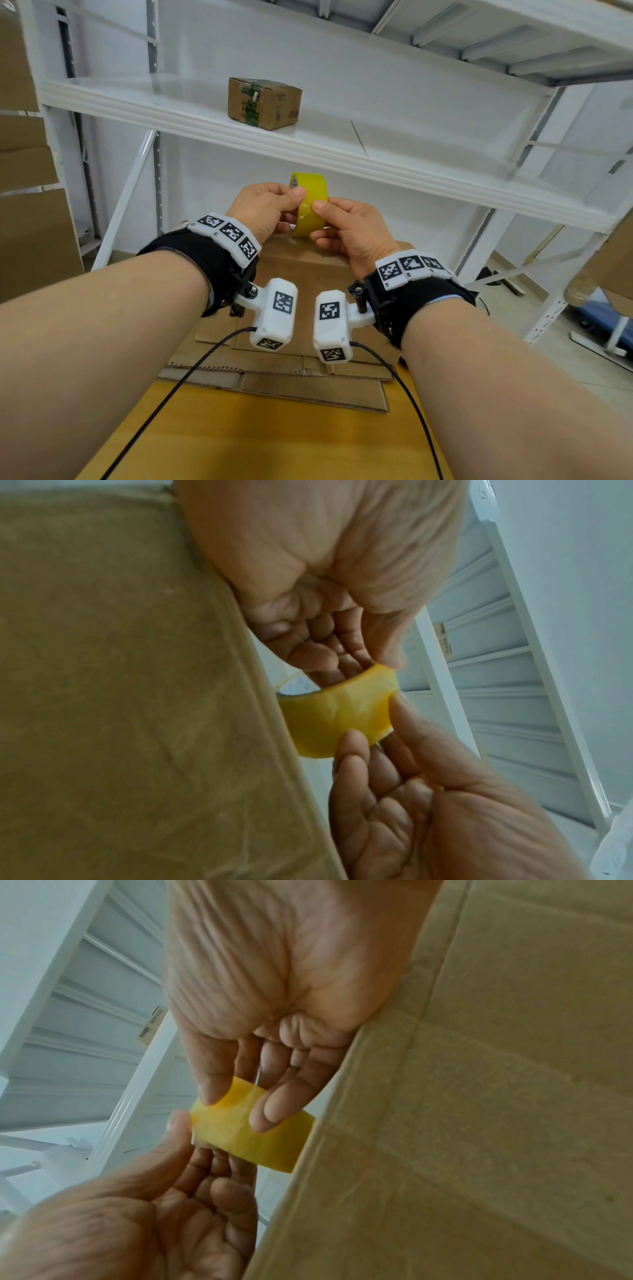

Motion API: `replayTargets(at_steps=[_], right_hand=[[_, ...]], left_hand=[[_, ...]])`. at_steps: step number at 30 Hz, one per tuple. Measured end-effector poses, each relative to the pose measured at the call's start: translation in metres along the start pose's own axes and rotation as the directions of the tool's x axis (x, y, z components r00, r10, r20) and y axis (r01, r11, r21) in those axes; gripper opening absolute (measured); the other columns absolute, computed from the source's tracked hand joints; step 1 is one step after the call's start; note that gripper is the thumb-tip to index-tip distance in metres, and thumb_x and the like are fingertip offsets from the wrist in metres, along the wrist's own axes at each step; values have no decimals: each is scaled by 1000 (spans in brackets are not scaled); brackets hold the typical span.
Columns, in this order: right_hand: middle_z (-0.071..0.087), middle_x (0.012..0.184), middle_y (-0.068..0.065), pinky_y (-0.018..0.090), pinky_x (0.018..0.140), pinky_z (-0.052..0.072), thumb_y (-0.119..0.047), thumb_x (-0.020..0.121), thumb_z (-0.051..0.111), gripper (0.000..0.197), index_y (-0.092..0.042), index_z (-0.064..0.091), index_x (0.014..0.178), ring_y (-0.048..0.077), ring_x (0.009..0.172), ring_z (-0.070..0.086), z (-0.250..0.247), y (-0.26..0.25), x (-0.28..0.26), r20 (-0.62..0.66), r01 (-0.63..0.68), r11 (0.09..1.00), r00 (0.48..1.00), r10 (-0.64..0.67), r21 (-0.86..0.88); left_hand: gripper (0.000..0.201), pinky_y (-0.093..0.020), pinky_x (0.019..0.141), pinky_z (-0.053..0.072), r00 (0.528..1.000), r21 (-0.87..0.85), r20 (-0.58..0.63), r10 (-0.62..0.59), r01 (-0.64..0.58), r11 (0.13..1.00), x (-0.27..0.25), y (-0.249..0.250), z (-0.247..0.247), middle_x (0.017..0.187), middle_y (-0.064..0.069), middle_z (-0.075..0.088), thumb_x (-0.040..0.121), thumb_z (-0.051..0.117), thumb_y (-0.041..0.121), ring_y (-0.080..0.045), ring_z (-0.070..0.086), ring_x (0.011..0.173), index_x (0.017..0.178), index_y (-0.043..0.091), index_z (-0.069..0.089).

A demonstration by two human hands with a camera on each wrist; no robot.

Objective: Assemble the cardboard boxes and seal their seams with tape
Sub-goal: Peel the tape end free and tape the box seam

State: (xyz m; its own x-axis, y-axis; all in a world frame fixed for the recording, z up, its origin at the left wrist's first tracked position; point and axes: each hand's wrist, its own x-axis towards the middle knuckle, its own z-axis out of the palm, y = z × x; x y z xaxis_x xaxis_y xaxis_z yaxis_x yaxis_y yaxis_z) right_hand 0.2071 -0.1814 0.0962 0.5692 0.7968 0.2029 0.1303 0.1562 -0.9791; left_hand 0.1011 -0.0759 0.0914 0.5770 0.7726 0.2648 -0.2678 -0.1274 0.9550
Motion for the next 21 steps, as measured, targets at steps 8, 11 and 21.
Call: replayTargets(at_steps=[8,11,21], right_hand=[[70,80,11,19,53,55,-12,95,63,22,-5,69,115,12,57,63,-2,0,3,33,-5,1000,999,4,17],[69,80,11,18,53,55,-10,96,62,21,-6,69,115,11,57,63,-3,0,3,49,-1,1000,999,0,20],[67,78,8,21,49,50,-15,97,58,9,-14,67,99,12,55,59,2,2,4,7,13,997,1000,-12,-76]], left_hand=[[23,-20,50,43,1000,-7,-27,-6,6,1000,3,-1,-1,62,-1,59,88,67,27,-7,52,50,69,15,60],[23,-19,49,41,1000,0,-27,-12,12,1000,4,-2,-1,64,-2,59,88,67,28,-7,52,49,70,16,60],[22,-19,50,42,1000,10,2,17,-17,1000,1,-3,-1,68,-3,60,87,68,30,-9,54,57,70,18,60]])
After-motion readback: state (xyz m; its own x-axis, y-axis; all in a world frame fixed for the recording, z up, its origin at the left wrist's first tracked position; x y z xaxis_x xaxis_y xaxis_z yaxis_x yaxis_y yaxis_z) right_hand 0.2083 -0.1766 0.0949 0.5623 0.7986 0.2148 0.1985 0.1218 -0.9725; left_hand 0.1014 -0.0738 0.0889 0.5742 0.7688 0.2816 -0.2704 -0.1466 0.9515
